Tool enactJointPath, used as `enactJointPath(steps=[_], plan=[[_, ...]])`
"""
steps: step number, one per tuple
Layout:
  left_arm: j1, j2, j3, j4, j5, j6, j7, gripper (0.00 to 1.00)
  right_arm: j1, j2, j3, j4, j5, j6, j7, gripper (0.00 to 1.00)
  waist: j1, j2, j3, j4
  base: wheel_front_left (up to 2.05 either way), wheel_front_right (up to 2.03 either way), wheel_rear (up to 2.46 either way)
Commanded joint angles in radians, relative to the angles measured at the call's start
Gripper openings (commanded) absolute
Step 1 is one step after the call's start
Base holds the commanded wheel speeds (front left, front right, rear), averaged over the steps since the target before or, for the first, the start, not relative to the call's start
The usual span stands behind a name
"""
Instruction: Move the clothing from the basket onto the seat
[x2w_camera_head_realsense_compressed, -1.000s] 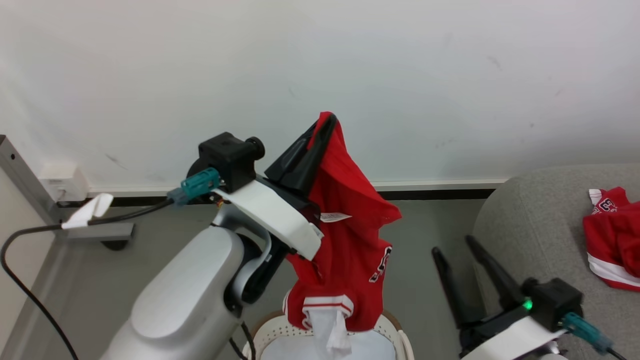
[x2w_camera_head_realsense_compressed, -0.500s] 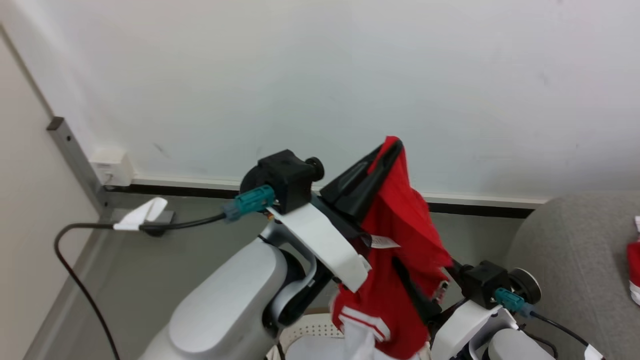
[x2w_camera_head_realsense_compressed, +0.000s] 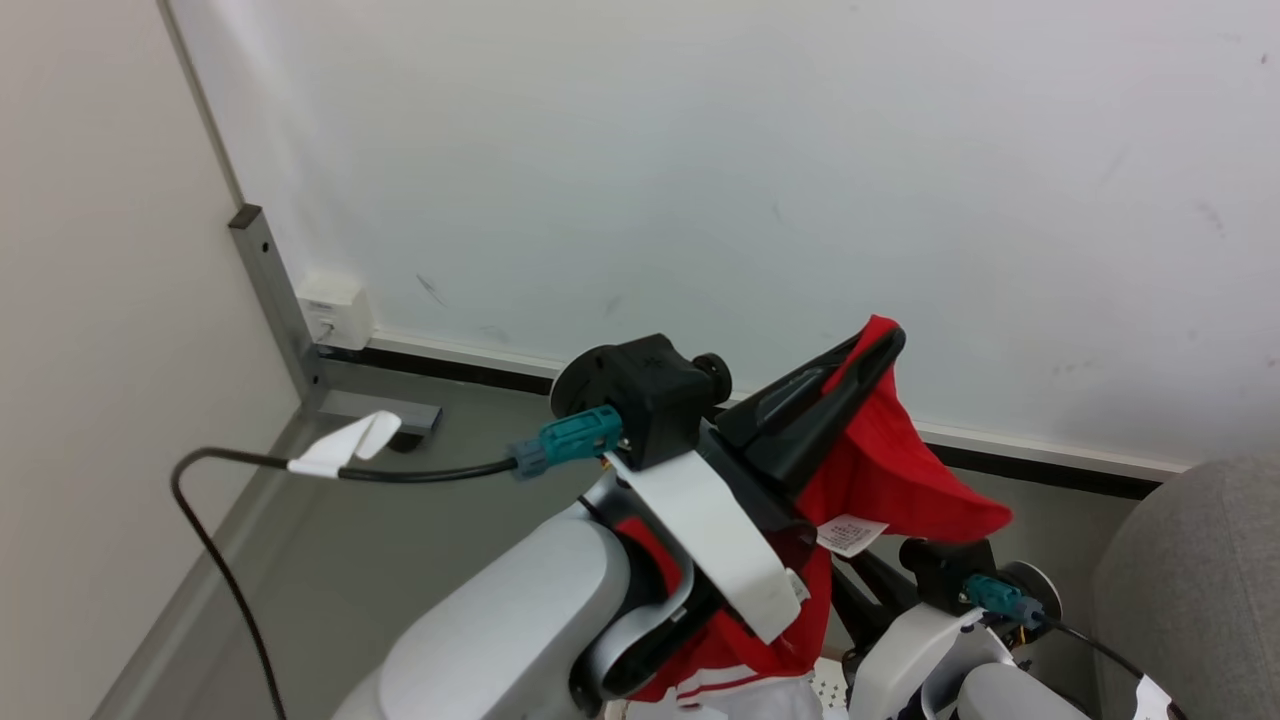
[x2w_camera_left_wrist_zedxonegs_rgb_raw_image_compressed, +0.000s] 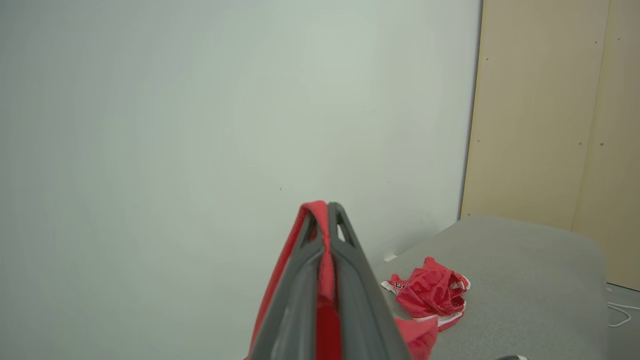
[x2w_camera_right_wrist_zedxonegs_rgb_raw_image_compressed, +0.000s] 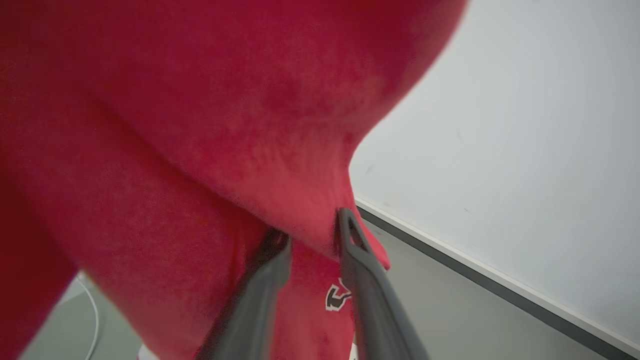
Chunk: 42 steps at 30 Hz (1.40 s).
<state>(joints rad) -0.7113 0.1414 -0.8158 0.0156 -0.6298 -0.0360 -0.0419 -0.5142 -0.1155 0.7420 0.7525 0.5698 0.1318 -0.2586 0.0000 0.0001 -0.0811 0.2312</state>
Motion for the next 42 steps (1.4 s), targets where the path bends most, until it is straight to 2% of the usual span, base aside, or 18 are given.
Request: enactJointPath(steps=[1, 14, 28, 30, 37, 42], plan=[[0.011, 0.004, 0.001, -0.008, -0.006, -0.001, 0.002, 0.00, -0.013, 0.002, 0.008, 0.009, 0.014, -0.002, -0.006, 0.00, 0.0000, -0.0001, -0.002, 0.006, 0.00, 0.00, 0.00], [0.023, 0.027, 0.008, -0.004, -0.009, 0.015, -0.001, 0.00, 0.002, -0.023, -0.036, -0.081, 0.020, -0.002, -0.007, 0.00, 0.0000, -0.0001, 0.004, -0.005, 0.00, 0.00, 0.00], [0.102, 0.064, -0.006, 0.030, -0.021, 0.034, -0.017, 0.00, 0.083, -0.073, -0.268, -0.297, -0.015, -0.002, -0.007, 0.00, 0.0000, -0.0001, 0.029, -0.058, 0.00, 0.00, 0.00], [0.115, 0.069, -0.012, 0.035, -0.024, 0.037, -0.018, 1.00, 0.095, -0.077, -0.301, -0.329, -0.014, -0.002, -0.007, 0.00, 0.0000, -0.0001, 0.033, -0.069, 0.00, 0.00, 0.00], [0.155, 0.082, -0.041, 0.043, -0.009, 0.025, -0.041, 1.00, 0.130, -0.103, -0.412, -0.435, -0.005, -0.002, -0.007, 0.00, 0.0000, -0.0001, 0.046, -0.120, 0.00, 0.00, 0.00], [0.181, 0.079, -0.072, 0.054, 0.010, 0.014, -0.068, 1.00, 0.152, -0.130, -0.488, -0.505, -0.007, -0.002, -0.007, 0.00, 0.0000, -0.0001, 0.054, -0.186, 0.00, 0.00, 0.00]])
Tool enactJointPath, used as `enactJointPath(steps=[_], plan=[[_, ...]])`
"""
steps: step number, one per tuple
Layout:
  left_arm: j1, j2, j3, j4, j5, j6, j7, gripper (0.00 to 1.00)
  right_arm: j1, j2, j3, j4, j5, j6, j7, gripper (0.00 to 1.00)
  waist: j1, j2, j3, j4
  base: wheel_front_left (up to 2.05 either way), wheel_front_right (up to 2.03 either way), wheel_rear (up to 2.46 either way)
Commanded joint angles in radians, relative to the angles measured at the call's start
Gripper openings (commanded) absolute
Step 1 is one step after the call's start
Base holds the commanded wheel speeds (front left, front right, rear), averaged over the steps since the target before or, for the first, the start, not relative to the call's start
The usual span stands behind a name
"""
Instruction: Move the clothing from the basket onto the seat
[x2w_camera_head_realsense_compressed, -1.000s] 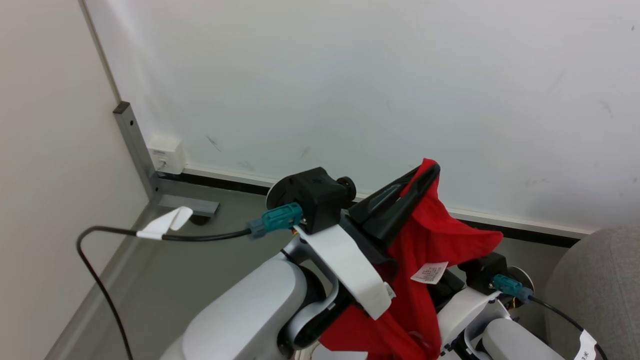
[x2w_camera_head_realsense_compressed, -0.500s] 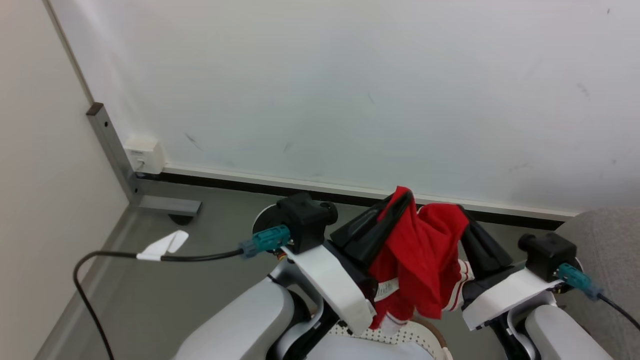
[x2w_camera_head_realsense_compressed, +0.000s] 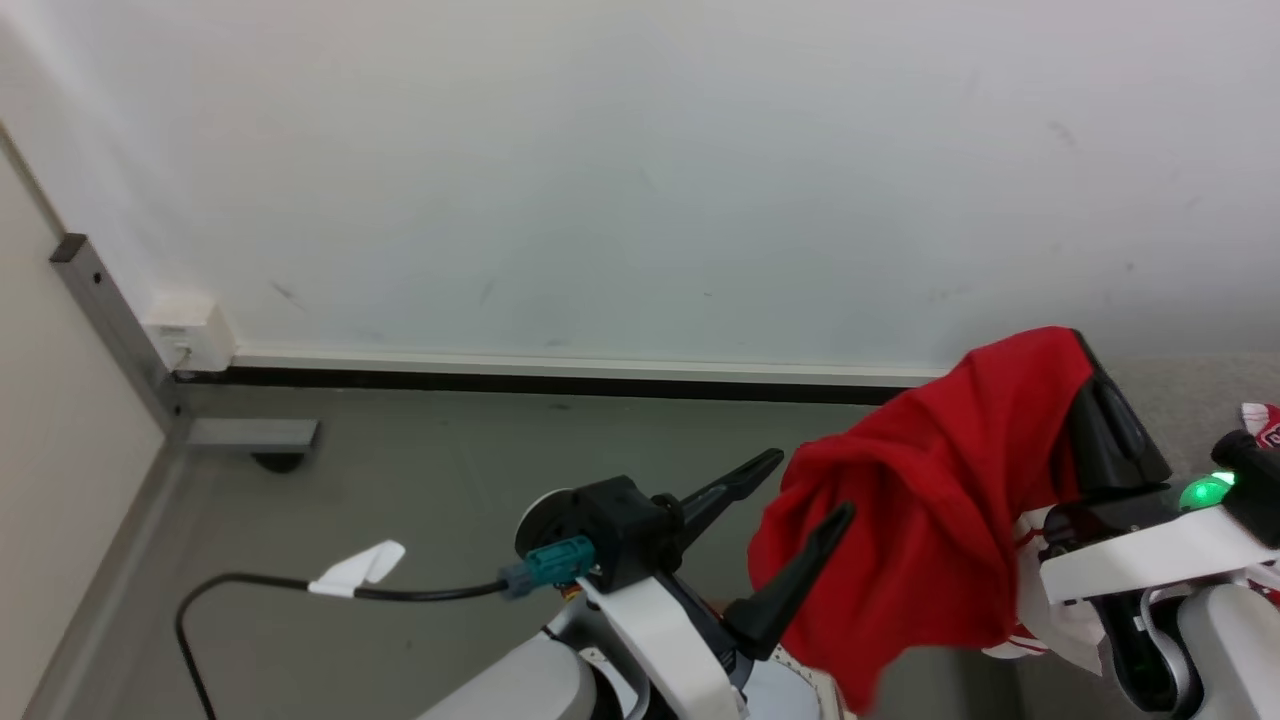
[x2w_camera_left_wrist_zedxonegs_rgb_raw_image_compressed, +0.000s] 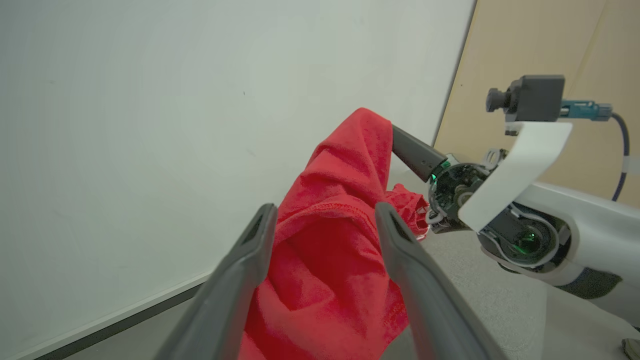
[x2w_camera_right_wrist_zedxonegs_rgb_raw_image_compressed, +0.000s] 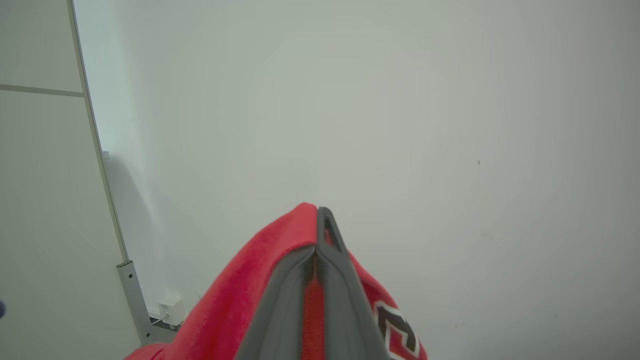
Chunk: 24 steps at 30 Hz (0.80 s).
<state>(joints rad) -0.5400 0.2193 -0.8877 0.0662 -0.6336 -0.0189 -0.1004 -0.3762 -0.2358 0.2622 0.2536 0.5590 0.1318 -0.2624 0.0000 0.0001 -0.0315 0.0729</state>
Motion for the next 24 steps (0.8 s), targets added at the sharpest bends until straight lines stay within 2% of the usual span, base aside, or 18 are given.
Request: enactJointPath(steps=[1, 13, 19, 24], plan=[[0.012, 0.000, -0.005, 0.006, 0.018, -0.004, -0.017, 1.00, 0.019, -0.014, -0.022, -0.021, 0.002, -0.002, -0.003, 0.00, 0.0000, -0.0001, 0.006, -0.044, 0.00, 0.00, 0.00], [0.015, -0.005, -0.045, 0.037, 0.090, -0.017, -0.115, 1.00, 0.093, -0.054, -0.179, -0.194, -0.045, -0.002, 0.048, 0.00, 0.0000, -0.0001, 0.023, -0.265, 0.00, 0.00, 0.00], [0.005, -0.008, -0.056, 0.066, 0.118, -0.021, -0.139, 1.00, 0.147, -0.037, -0.250, -0.287, -0.057, -0.002, 0.105, 0.00, 0.0000, -0.0001, 0.034, -0.344, 0.00, 0.00, 0.00], [0.006, -0.019, -0.066, 0.104, 0.131, -0.024, -0.148, 1.00, 0.174, -0.027, -0.264, -0.335, -0.070, -0.002, 0.137, 0.00, 0.0000, -0.0001, 0.041, -0.386, 0.00, 0.00, 0.00]])
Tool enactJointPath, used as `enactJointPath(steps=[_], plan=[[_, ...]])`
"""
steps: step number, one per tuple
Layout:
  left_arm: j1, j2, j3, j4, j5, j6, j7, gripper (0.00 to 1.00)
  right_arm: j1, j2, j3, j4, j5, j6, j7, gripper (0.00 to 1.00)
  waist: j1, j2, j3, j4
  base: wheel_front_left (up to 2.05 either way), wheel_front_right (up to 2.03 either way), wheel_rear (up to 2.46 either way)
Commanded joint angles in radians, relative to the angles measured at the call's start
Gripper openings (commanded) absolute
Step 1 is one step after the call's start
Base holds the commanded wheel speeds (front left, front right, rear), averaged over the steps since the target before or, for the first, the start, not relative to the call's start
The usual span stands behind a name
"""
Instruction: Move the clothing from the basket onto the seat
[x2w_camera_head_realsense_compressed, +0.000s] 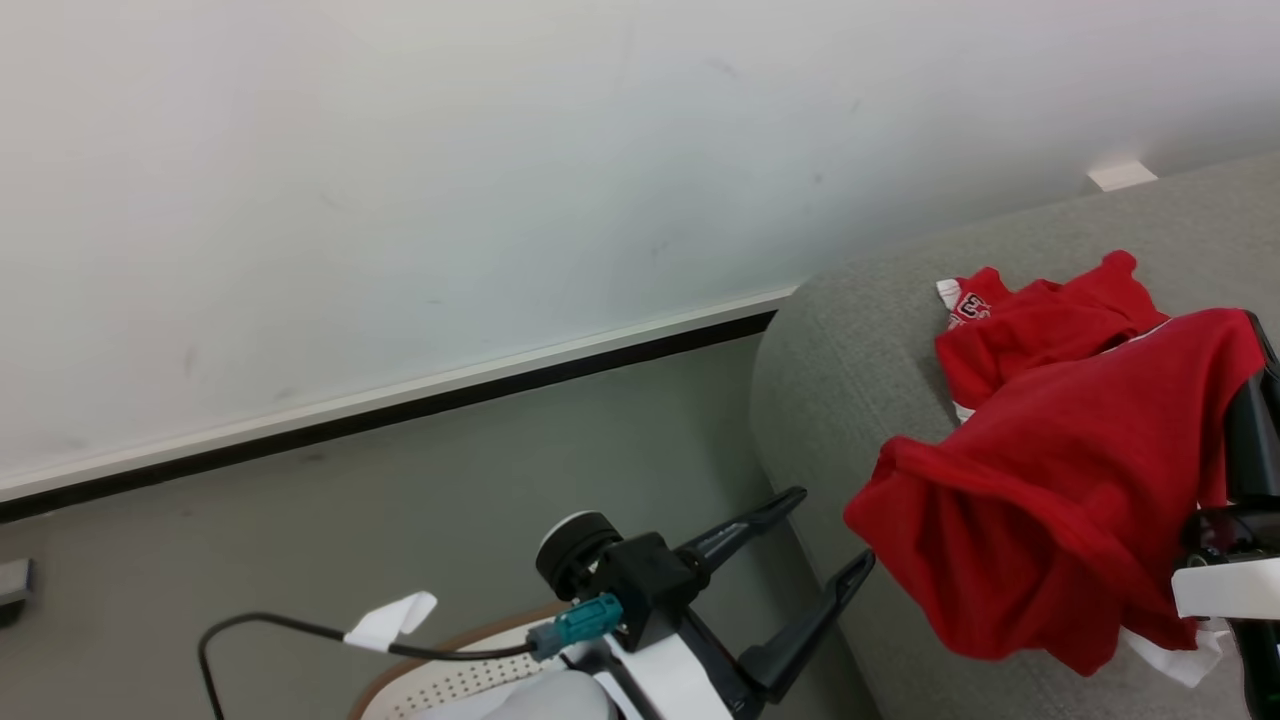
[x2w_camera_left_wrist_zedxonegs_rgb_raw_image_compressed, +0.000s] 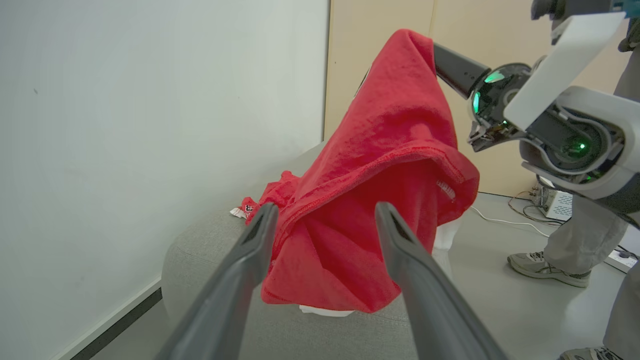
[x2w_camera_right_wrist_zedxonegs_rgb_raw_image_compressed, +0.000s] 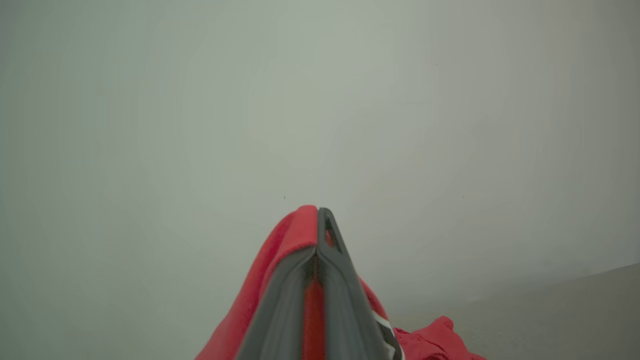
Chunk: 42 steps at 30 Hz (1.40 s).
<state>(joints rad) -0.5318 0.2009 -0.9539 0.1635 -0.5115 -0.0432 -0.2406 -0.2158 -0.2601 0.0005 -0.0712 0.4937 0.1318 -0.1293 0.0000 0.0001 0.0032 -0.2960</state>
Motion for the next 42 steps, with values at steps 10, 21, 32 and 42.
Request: enactJointPath(steps=[10, 21, 32, 42], plan=[[-0.027, -0.011, -0.005, 0.034, 0.016, -0.007, -0.007, 1.00, -0.052, -0.024, -0.045, -0.034, -0.021, -0.002, 0.038, 0.00, 0.0000, -0.0001, 0.052, -0.021, 0.00, 0.00, 0.00], [-0.097, 0.049, 0.013, -0.027, 0.033, -0.004, 0.044, 1.00, -0.292, -0.191, -0.224, 0.074, -0.078, -0.002, 0.089, 0.00, 0.0000, -0.0001, 0.243, 0.065, 0.00, 0.00, 0.00], [-0.150, 0.113, 0.047, -0.094, 0.043, 0.008, 0.072, 1.00, -0.412, -0.309, -0.311, 0.464, -0.193, -0.002, 0.093, 0.00, 0.0000, -0.0001, 0.431, 0.120, 0.00, 0.00, 0.00], [-0.169, 0.114, 0.054, -0.092, 0.035, 0.014, 0.064, 1.00, -0.479, -0.295, -0.236, 0.835, -0.430, -0.002, 0.252, 0.38, 0.0000, -0.0001, 0.469, 0.130, 0.00, 0.00, 0.00]])
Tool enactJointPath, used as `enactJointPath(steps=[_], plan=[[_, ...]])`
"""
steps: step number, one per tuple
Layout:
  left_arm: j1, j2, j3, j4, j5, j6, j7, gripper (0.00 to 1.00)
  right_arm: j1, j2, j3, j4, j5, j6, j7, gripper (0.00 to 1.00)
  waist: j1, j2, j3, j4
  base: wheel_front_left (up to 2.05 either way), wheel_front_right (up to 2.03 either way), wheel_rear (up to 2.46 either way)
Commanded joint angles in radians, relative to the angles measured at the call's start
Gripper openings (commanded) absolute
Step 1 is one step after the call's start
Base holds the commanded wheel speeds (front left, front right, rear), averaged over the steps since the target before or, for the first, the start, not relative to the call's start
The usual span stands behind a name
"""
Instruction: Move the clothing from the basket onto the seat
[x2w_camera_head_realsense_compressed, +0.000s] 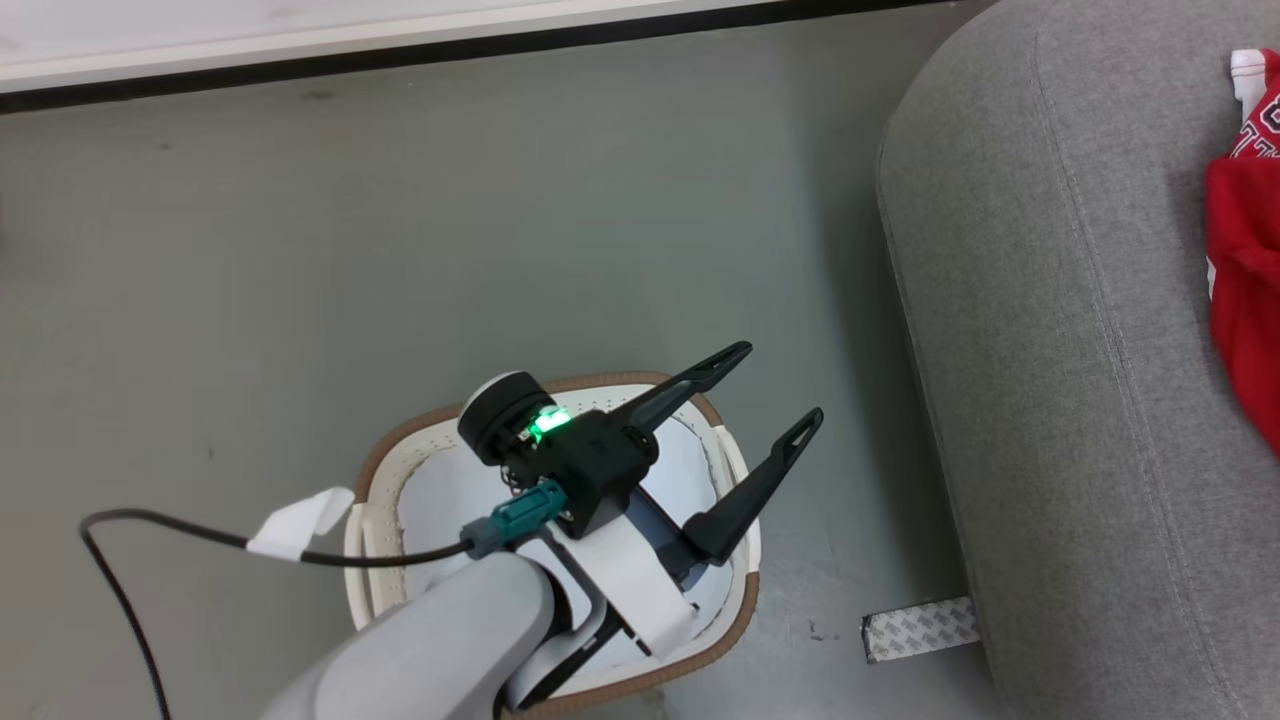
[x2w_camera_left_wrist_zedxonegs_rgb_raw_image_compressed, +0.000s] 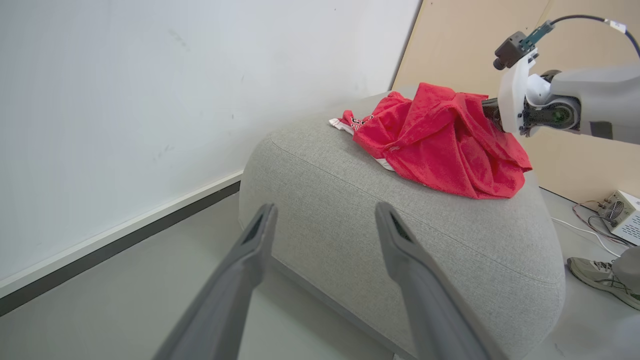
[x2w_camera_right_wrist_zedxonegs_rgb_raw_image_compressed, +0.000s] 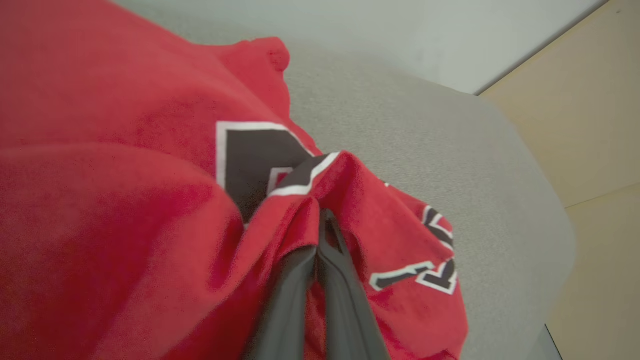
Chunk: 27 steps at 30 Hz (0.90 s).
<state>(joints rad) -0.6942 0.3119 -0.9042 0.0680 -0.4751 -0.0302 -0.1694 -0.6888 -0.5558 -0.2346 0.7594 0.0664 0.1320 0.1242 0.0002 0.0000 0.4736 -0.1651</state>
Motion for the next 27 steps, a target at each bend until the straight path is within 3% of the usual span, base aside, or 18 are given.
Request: enactJointPath(steps=[1, 2, 3, 4, 5, 11, 16, 22, 27], plan=[[-0.006, 0.004, 0.004, 0.006, -0.003, 0.002, -0.008, 1.00, -0.012, 0.011, 0.006, 0.014, -0.006, -0.002, 0.008, 0.42, -0.0002, 0.0000, -0.003, -0.003, 0.00, 0.00, 0.00], [-0.004, 0.005, 0.005, 0.008, -0.006, 0.004, -0.010, 1.00, -0.019, 0.021, 0.007, 0.024, -0.011, -0.002, 0.015, 0.48, -0.0002, 0.0000, -0.005, -0.005, 0.00, 0.00, 0.00], [-0.001, 0.006, 0.006, 0.011, -0.009, 0.005, -0.010, 1.00, -0.024, 0.032, 0.011, 0.035, -0.016, -0.002, 0.022, 0.61, -0.0002, 0.0000, -0.009, -0.008, 0.00, 0.00, 0.00], [0.002, 0.007, 0.006, 0.013, -0.012, 0.005, -0.011, 1.00, -0.028, 0.042, 0.016, 0.042, -0.022, -0.002, 0.027, 0.88, -0.0002, 0.0000, -0.013, -0.011, 0.00, 0.00, 0.00], [0.004, 0.008, 0.006, 0.016, -0.014, 0.004, -0.011, 1.00, -0.033, 0.048, 0.018, 0.045, -0.026, -0.002, 0.030, 1.00, -0.0002, 0.0000, -0.019, -0.014, 0.00, 0.00, 0.00], [0.032, 0.008, 0.007, 0.045, -0.024, 0.010, -0.027, 1.00, -0.042, 0.050, 0.054, 0.054, -0.027, -0.002, 0.056, 1.00, -0.0002, 0.0000, -0.105, -0.036, 0.00, 0.00, 0.00], [0.086, -0.001, 0.014, 0.078, -0.053, 0.025, -0.054, 1.00, -0.003, 0.007, 0.137, 0.025, 0.008, -0.002, 0.120, 1.00, -0.0002, 0.0000, -0.236, -0.043, 0.00, 0.00, 0.00], [0.174, 0.005, 0.056, 0.100, -0.102, 0.062, -0.078, 1.00, 0.061, -0.093, 0.264, -0.071, 0.101, -0.002, 0.203, 1.00, -0.0002, 0.0000, -0.401, -0.036, 0.00, 0.00, 0.00], [0.226, 0.023, 0.111, 0.081, -0.132, 0.102, -0.088, 1.00, 0.112, -0.163, 0.322, -0.214, 0.233, -0.002, 0.187, 1.00, -0.0002, 0.0000, -0.491, -0.005, 0.00, 0.00, 0.00]])
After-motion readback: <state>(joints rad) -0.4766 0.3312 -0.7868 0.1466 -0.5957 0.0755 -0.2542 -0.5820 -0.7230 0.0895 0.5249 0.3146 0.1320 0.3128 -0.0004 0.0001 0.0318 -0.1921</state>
